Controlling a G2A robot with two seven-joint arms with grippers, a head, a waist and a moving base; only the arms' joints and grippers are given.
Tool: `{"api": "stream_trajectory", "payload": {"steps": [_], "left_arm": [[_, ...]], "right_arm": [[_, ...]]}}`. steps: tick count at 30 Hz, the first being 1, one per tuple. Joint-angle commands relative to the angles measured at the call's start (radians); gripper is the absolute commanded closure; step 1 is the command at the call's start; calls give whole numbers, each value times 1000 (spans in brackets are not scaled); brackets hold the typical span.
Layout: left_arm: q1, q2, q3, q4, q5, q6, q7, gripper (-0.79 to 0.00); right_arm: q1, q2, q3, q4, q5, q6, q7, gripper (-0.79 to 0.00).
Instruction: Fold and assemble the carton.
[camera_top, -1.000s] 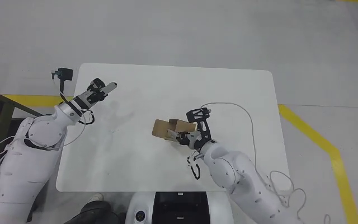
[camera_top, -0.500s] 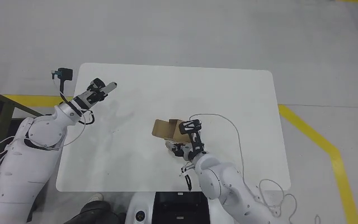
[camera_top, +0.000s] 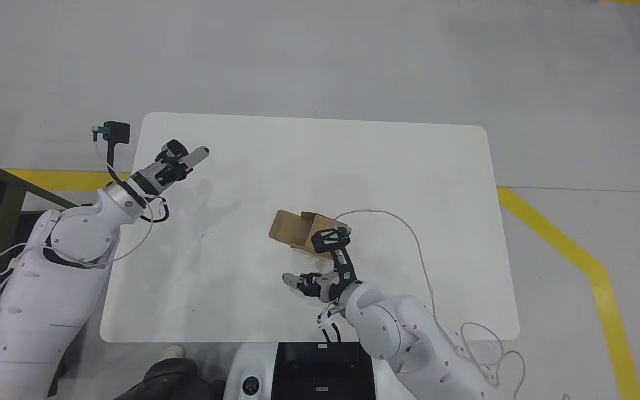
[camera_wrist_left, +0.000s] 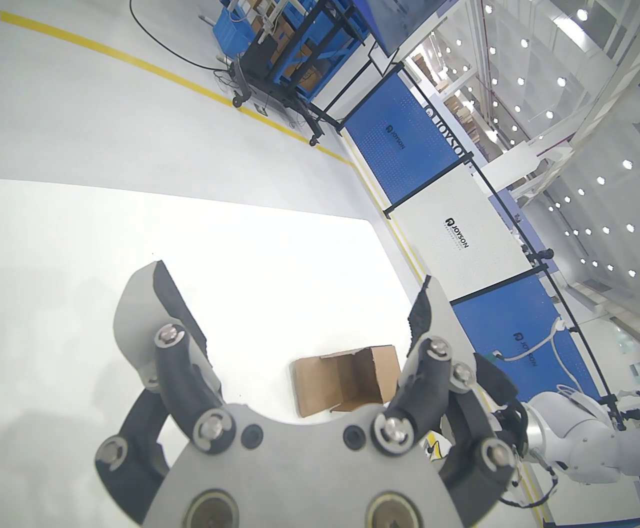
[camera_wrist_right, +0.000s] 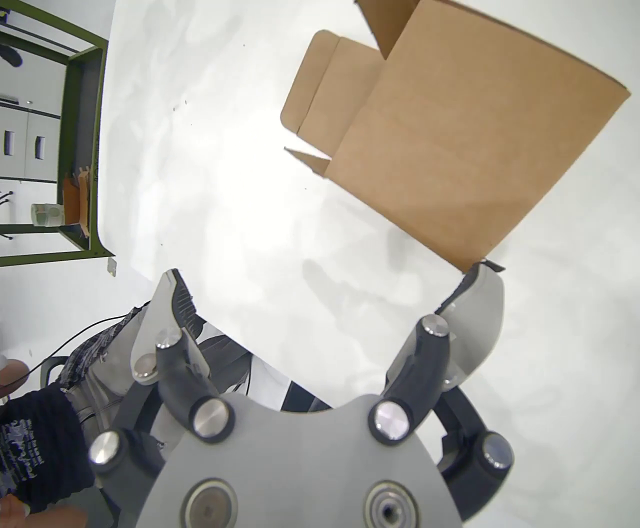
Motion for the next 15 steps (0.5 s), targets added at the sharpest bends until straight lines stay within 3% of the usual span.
{"api": "stream_trajectory", "payload": {"steps": [1, 15], "left_arm": [[0, 0, 0, 0, 0, 0, 0, -785], [0, 0, 0, 0, 0, 0, 0, -785]], "right_arm": [[5, -2, 0, 6, 10, -8, -2, -785], [106, -32, 21, 116, 57, -31, -92, -785]]}}
